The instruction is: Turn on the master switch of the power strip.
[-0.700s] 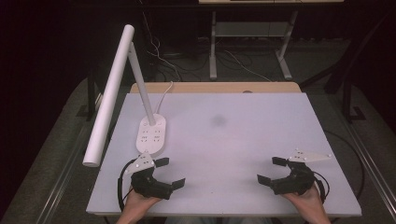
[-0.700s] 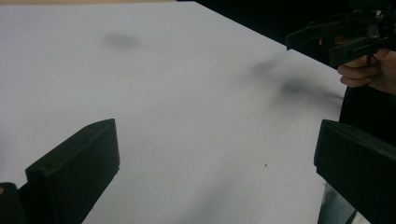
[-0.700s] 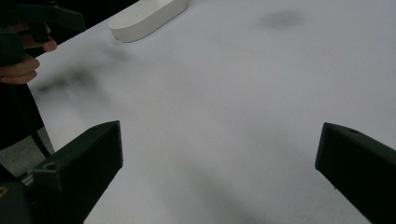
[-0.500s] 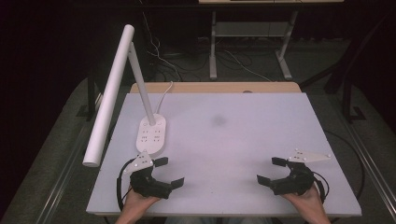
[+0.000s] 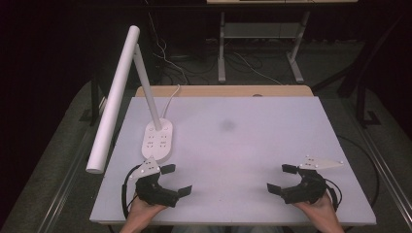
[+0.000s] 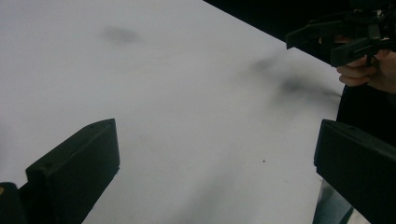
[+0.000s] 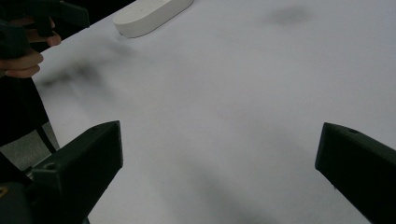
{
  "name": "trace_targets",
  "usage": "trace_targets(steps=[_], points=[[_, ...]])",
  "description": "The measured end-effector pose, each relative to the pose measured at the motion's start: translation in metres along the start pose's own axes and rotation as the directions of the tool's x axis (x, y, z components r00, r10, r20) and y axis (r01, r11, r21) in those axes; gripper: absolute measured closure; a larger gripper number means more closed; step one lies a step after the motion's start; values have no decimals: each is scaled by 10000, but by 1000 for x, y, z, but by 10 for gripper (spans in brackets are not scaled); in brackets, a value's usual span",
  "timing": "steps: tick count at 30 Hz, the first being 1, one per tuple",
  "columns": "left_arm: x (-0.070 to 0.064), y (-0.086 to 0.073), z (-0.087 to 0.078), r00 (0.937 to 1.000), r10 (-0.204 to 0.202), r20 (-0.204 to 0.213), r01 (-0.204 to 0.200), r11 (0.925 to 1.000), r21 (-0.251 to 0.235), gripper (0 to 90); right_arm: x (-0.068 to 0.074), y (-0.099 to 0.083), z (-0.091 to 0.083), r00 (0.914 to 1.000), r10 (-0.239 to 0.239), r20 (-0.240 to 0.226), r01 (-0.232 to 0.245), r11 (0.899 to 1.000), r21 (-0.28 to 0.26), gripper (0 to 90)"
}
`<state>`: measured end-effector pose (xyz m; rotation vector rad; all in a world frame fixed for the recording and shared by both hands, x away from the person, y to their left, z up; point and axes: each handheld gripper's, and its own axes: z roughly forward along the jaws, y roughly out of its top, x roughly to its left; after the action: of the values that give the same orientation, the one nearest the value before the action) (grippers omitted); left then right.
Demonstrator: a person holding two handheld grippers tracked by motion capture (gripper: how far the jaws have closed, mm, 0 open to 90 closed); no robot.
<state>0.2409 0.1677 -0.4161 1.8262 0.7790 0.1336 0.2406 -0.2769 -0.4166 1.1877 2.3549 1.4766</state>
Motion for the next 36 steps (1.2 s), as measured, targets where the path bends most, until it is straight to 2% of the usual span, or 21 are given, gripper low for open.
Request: trace_targets(steps=[10,12,21,30,36], points=[[0,3,-2,9999,-59,144,55,9996,287,0,0,0,0,10000,-90,-1,90,9999,55,2],[0,5,-3,9998,62,196,-70,9992,397,0,0,0,1,10000,-94,7,94,9999,87,2],[4,12,-12,9999,-42,143,34,9983,580,0,-1,-1,0,10000,-45,55,44,9999,91,2],[8,18,-18,10000,21,43,-24,9968,794,0,-2,-1,-1,9999,-50,95,50,10000,69,2],[11,24,-22,9999,-117,-38,119,9970,763,2,-2,-1,-2,9999,-21,122,20,10000,80,2]])
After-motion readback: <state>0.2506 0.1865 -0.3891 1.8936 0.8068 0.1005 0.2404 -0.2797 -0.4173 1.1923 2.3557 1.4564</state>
